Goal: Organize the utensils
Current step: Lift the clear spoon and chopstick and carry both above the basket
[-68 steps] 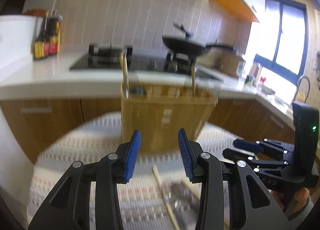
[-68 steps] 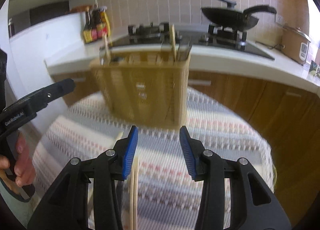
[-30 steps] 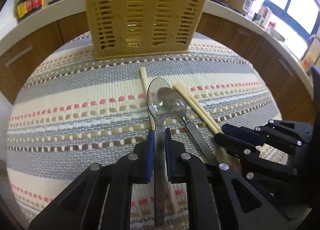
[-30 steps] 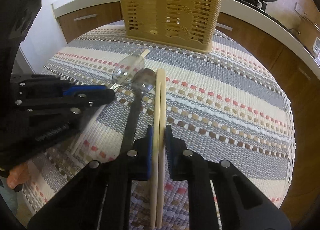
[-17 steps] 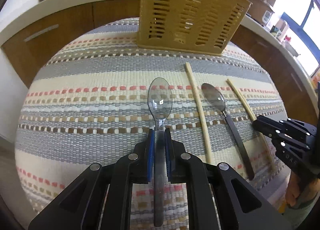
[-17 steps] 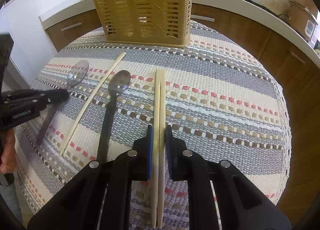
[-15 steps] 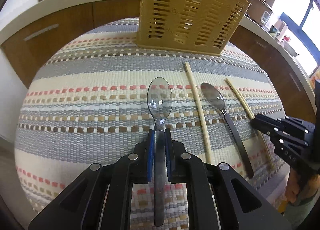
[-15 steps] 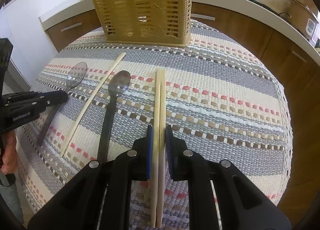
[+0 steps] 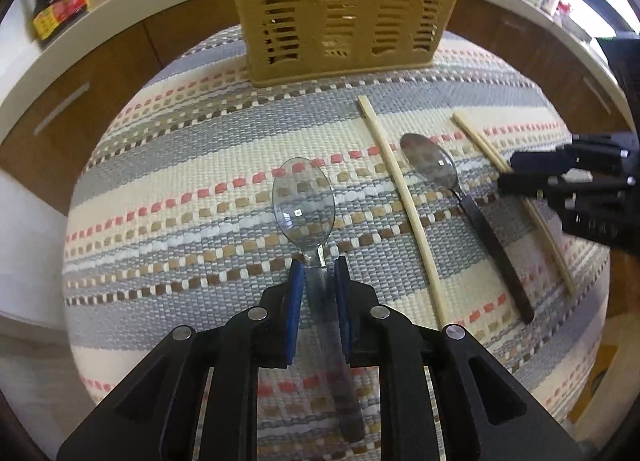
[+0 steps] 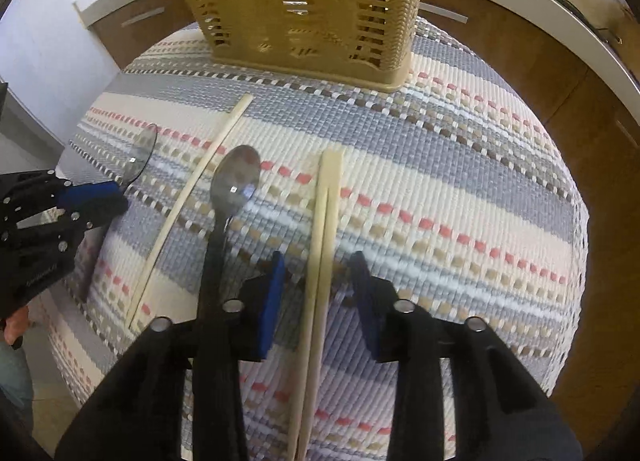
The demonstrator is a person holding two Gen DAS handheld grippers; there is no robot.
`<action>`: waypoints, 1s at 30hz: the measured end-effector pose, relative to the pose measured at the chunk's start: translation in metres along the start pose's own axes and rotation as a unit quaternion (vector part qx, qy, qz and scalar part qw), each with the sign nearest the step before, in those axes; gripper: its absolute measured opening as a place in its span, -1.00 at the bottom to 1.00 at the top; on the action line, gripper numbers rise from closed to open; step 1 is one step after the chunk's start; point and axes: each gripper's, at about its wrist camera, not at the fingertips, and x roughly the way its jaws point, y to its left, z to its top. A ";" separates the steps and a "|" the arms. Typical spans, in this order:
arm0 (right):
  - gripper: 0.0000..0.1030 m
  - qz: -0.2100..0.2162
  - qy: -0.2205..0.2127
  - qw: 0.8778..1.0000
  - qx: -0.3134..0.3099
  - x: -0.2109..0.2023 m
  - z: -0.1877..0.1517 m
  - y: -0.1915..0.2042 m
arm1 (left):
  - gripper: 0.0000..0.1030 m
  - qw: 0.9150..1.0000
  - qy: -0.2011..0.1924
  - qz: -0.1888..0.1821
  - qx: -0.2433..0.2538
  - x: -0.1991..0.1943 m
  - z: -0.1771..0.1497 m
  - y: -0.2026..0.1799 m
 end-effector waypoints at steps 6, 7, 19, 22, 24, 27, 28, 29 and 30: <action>-0.79 -0.027 -0.015 0.998 -0.059 -0.003 -0.006 0.027 | -0.79 0.999 -0.014 0.027 0.021 -0.001 -0.005 -0.013; -0.79 -0.020 -0.017 0.998 -0.058 -0.004 -0.007 0.028 | -0.80 0.999 -0.017 0.024 0.020 -0.002 -0.005 -0.014; -0.80 0.000 -0.193 0.980 -0.044 -0.112 0.007 0.021 | -0.80 0.978 -0.210 -0.001 -0.003 -0.102 0.025 -0.018; -0.80 0.003 -0.239 0.970 -0.035 -0.139 0.020 0.018 | -0.80 0.965 -0.260 -0.002 -0.008 -0.128 0.042 -0.017; -0.80 -0.003 -0.270 0.963 -0.025 -0.155 0.031 0.014 | -0.80 0.959 -0.283 -0.005 -0.010 -0.139 0.053 -0.019; -0.79 -0.010 -0.309 0.951 -0.003 -0.172 0.049 0.006 | -0.80 0.948 -0.317 -0.004 -0.004 -0.155 0.072 -0.022; -0.79 -0.013 -0.315 0.949 0.003 -0.176 0.054 0.001 | -0.80 0.945 -0.327 -0.001 0.000 -0.159 0.080 -0.021; -0.79 -0.018 -0.325 0.945 0.010 -0.180 0.061 -0.002 | -0.80 0.944 -0.331 0.001 0.002 -0.162 0.082 -0.019; -0.79 -0.020 -0.333 0.943 0.012 -0.181 0.066 -0.005 | -0.80 0.941 -0.338 0.004 0.004 -0.165 0.090 -0.018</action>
